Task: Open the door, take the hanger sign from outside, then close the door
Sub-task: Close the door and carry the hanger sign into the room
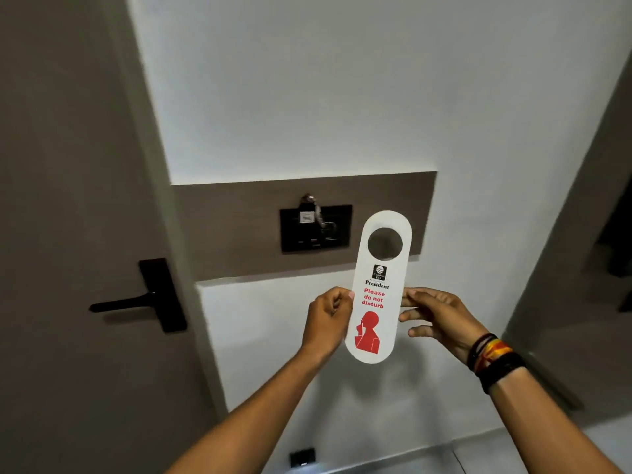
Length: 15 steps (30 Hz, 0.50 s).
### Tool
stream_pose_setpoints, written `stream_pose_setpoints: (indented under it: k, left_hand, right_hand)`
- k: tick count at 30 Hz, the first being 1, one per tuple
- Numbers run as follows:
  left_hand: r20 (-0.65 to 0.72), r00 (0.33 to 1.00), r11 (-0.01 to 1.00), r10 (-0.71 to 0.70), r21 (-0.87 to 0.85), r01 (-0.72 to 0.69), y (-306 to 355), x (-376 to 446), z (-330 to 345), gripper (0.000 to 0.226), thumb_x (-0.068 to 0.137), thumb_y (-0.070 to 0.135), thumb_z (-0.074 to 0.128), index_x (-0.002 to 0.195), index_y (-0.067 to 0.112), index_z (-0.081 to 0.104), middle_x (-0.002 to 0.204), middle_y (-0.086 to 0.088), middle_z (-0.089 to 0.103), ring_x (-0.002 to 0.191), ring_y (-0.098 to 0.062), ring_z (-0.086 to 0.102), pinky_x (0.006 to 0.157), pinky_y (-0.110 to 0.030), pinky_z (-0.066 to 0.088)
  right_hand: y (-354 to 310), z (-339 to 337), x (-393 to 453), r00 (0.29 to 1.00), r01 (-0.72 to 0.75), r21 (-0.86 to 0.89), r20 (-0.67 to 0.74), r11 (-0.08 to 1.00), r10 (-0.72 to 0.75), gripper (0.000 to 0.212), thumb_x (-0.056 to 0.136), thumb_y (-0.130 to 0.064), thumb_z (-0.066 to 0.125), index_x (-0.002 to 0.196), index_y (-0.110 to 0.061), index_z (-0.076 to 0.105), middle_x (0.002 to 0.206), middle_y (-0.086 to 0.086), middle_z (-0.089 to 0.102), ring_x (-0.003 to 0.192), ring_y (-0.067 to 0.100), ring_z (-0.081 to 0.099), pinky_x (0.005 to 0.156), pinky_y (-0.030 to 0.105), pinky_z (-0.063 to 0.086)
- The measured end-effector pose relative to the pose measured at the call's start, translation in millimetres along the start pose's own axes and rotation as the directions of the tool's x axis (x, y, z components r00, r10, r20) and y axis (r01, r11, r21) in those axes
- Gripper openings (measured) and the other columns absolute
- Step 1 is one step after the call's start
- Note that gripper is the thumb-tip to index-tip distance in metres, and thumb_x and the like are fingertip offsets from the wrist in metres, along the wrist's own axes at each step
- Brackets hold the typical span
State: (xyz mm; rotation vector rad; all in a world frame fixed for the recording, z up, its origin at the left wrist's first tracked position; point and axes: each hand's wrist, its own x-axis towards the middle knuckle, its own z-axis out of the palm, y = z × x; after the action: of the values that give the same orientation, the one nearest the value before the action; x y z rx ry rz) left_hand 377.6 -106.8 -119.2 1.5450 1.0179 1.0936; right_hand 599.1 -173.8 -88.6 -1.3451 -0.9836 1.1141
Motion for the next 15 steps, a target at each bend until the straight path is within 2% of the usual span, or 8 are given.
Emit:
stream_pose_setpoints:
  k: [2,4,8,10,12,15]
  left_hand:
    - [0.029,0.999,0.999,-0.030,0.024,0.030,-5.1,7.1,51.7,0.019,0.101,0.040,0.063,0.098,0.024,0.072,0.105,0.006,0.083,0.085,-0.012,0.081,0.076,-0.030,0.067]
    - [0.072,0.995,0.997,-0.069,0.048,0.065,-12.0,13.9,101.0,0.017,0.102,0.041,0.063,0.096,0.027,0.071,0.106,0.006,0.082,0.084,-0.014,0.081,0.075,-0.027,0.066]
    - [0.171,0.978,0.990,-0.115,0.099,0.099,-30.2,27.4,219.3,0.018,0.103,0.039,0.061,0.099,0.027,0.073,0.111,0.005,0.080,0.088,-0.013,0.079,0.075,-0.023,0.064]
    - [0.227,0.965,0.985,-0.133,0.137,0.104,-40.1,28.0,276.1,0.022,0.105,0.035,0.059,0.103,0.021,0.076,0.111,0.001,0.081,0.092,-0.016,0.078,0.082,-0.034,0.067]
    - [0.288,0.949,0.986,-0.129,0.143,0.091,-48.0,25.5,323.1,0.021,0.105,0.032,0.058,0.105,0.022,0.077,0.110,0.000,0.081,0.093,-0.019,0.078,0.085,-0.042,0.067]
    - [0.387,0.914,0.980,-0.120,0.195,0.046,-58.1,25.6,399.8,0.023,0.103,0.030,0.057,0.112,0.026,0.077,0.114,0.001,0.081,0.096,-0.018,0.077,0.088,-0.039,0.065]
  right_hand:
    - [14.6,-48.9,1.3,0.999,-0.008,-0.041,-0.037,0.999,0.007,0.022,0.105,-0.025,0.067,0.111,-0.009,0.081,0.104,0.013,0.083,0.080,0.020,0.078,0.061,0.034,0.065]
    - [33.0,-94.0,3.9,0.996,-0.025,-0.097,-0.088,0.995,0.016,0.017,0.100,-0.021,0.074,0.107,-0.007,0.081,0.100,0.016,0.083,0.075,0.017,0.077,0.058,0.032,0.064]
    - [77.7,-199.0,5.1,0.964,-0.078,-0.083,-0.261,0.993,0.054,0.013,0.100,-0.015,0.074,0.102,-0.004,0.080,0.089,0.012,0.083,0.070,0.019,0.074,0.056,0.032,0.062]
    - [101.9,-249.8,-1.6,0.930,-0.125,-0.066,-0.356,0.990,0.094,0.014,0.101,-0.016,0.072,0.094,-0.005,0.079,0.079,0.007,0.081,0.070,0.023,0.072,0.056,0.033,0.059]
    - [122.7,-293.4,-10.7,0.887,-0.176,-0.023,-0.438,0.984,0.148,0.016,0.101,-0.016,0.073,0.089,-0.006,0.078,0.078,0.013,0.078,0.069,0.028,0.070,0.057,0.034,0.060]
    - [147.6,-363.0,-16.9,0.792,-0.232,0.090,-0.560,0.968,0.242,0.013,0.100,-0.014,0.074,0.098,-0.002,0.078,0.089,0.024,0.074,0.074,0.034,0.067,0.066,0.039,0.058]
